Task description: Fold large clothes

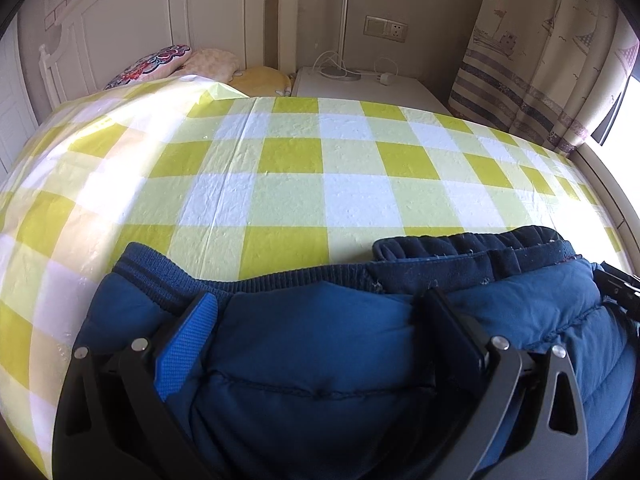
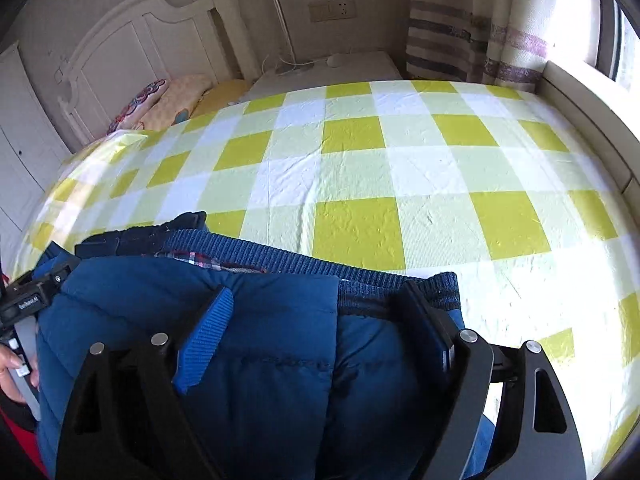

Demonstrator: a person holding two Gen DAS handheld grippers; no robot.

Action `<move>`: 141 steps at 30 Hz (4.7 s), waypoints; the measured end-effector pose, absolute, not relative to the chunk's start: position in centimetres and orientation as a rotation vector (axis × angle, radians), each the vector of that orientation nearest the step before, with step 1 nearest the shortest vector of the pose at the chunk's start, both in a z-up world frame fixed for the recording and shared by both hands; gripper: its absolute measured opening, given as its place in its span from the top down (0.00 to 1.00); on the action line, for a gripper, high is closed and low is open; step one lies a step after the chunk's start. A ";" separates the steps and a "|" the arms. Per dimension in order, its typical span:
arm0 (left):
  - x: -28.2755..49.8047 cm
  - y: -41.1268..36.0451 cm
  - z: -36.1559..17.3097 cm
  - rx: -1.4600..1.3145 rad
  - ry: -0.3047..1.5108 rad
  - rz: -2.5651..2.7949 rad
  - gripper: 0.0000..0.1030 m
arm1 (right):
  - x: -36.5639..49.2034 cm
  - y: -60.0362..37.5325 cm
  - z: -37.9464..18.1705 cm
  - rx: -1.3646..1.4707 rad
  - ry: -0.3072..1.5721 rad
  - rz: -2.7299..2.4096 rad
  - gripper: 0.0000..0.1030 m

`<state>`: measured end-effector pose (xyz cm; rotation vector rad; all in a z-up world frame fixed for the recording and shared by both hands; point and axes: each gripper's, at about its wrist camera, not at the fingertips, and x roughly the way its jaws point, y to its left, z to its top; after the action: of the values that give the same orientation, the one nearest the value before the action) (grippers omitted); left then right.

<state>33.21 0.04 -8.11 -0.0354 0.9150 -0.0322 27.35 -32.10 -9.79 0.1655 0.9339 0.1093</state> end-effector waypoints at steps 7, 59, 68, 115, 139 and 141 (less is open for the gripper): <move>30.9 -2.7 -2.6 -0.054 0.851 -0.077 0.06 | 26.9 -32.3 -9.8 0.150 0.916 0.099 0.25; 30.8 5.4 -7.3 -0.080 0.946 0.003 0.02 | 21.7 -15.5 -8.3 -0.232 0.892 0.333 0.06; 30.7 5.5 -7.3 -0.079 0.947 0.002 0.02 | 21.2 -26.1 -6.9 -0.020 0.869 0.038 0.09; 21.8 -2.9 -6.6 0.134 0.864 -0.108 0.02 | 16.2 -19.4 -8.2 -0.149 0.870 0.262 0.05; 11.3 -3.0 -3.2 0.144 0.700 -0.092 0.02 | 8.6 -19.5 -5.5 -0.184 0.752 0.286 0.05; 11.7 -5.7 -5.3 0.231 0.766 -0.110 0.02 | 8.4 -17.4 -7.7 -0.255 0.818 0.303 0.04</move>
<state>11.68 -5.66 -5.27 0.2305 0.7657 -0.1101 8.45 -17.43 -7.73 -0.2555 0.8183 0.3029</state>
